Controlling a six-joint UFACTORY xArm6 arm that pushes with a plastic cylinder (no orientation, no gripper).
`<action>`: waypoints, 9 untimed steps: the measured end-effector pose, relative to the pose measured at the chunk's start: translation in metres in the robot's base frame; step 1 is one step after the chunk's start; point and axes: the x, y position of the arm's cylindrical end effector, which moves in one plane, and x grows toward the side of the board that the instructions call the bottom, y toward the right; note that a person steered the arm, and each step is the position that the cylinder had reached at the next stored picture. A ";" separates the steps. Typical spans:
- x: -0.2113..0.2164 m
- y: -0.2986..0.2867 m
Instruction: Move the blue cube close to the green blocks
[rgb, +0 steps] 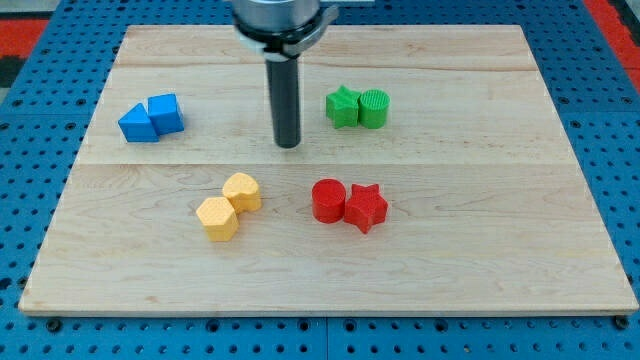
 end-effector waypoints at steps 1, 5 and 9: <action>0.010 -0.050; -0.019 -0.221; -0.038 -0.058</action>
